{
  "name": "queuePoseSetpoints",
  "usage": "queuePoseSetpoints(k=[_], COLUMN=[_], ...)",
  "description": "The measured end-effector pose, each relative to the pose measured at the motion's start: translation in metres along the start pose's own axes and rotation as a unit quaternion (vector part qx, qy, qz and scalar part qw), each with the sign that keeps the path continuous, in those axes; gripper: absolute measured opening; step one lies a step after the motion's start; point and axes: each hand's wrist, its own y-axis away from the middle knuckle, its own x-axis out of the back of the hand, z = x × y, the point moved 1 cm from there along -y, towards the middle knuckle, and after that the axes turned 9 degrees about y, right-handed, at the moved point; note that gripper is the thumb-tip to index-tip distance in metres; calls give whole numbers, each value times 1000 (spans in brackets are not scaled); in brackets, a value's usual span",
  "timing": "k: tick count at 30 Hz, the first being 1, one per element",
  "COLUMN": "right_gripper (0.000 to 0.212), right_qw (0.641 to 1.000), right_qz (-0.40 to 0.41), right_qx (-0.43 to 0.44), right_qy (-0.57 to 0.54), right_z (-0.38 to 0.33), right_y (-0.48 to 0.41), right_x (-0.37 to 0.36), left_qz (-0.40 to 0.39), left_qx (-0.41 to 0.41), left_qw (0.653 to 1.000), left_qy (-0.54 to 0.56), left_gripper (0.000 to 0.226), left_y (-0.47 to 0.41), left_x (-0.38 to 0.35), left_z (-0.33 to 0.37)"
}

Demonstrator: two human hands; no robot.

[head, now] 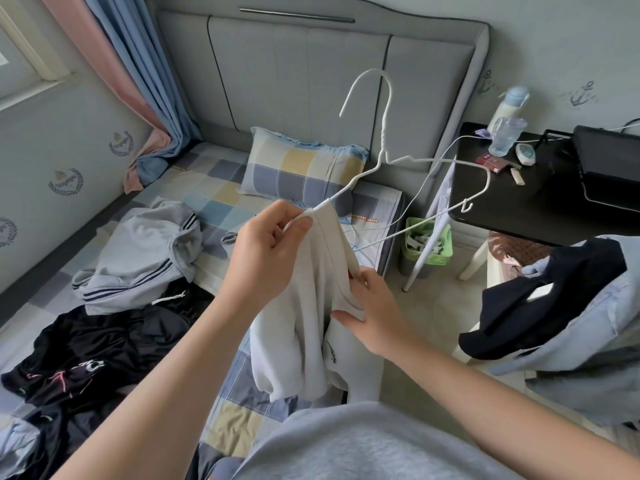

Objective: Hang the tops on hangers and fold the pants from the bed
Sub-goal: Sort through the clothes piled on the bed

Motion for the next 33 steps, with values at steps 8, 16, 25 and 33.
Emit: queuePoseSetpoints(k=[8, 16, 25, 33], right_gripper=[64, 32, 26, 17], right_qw=[982, 959, 979, 986], right_qz=[-138, -188, -100, -78], right_qx=[-129, -175, -162, -137], right_qy=[31, 118, 75, 49], right_z=[28, 93, 108, 89], right_y=[8, 17, -5, -21], right_x=[-20, 10, 92, 139], left_qz=[35, -35, -70, -92], left_qx=[-7, -9, 25, 3], left_qw=[999, 999, 997, 989], left_qy=[8, -7, -25, -119], left_gripper=[21, 10, 10, 19], left_y=[-5, -5, -4, -10], left_x=[20, 54, 84, 96], left_z=[-13, -27, -39, -44])
